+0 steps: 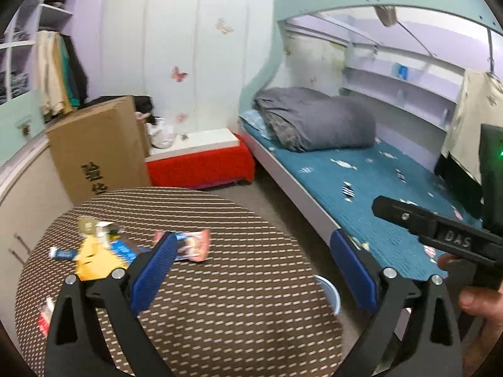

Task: Collect trash
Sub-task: 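Move both tools back over the table, then grasp the white-red carton with the left gripper while the right grasps the red-white sachet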

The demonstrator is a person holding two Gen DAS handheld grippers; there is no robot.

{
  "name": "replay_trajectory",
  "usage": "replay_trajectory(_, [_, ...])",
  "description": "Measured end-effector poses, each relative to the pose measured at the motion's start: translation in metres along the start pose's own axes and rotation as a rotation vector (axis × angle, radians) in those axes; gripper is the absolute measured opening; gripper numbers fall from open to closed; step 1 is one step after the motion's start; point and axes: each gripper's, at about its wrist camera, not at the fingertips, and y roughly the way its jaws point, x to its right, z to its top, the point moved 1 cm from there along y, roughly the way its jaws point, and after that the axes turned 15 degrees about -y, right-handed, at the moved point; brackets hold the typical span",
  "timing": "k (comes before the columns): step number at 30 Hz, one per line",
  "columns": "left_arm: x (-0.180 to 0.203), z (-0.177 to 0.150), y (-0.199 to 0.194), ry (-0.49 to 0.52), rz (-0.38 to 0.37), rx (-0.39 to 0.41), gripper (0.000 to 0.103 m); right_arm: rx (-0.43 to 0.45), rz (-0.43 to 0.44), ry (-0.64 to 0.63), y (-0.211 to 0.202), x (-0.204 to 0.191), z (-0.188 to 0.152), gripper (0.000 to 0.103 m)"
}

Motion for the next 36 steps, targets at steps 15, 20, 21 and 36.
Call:
replay_trajectory(15, [-0.157, -0.037, -0.058, -0.263, 0.262, 0.082, 0.095, -0.058, 0.17, -0.179, 0.028, -0.119, -0.014, 0.097])
replay_trajectory(20, [-0.199, -0.055, -0.068, -0.363, 0.355, 0.085, 0.095, -0.097, 0.213, -0.222, 0.044, -0.152, -0.024, 0.097])
replay_trajectory(21, [-0.207, -0.059, -0.07, -0.386, 0.367, 0.082, 0.095, -0.107, 0.225, -0.23, 0.048, -0.158, -0.026, 0.097])
replay_trajectory(36, [-0.26, -0.066, -0.016, -0.468, 0.466, -0.068, 0.095, -0.182, 0.283, -0.244, 0.079, -0.182, -0.047, 0.097])
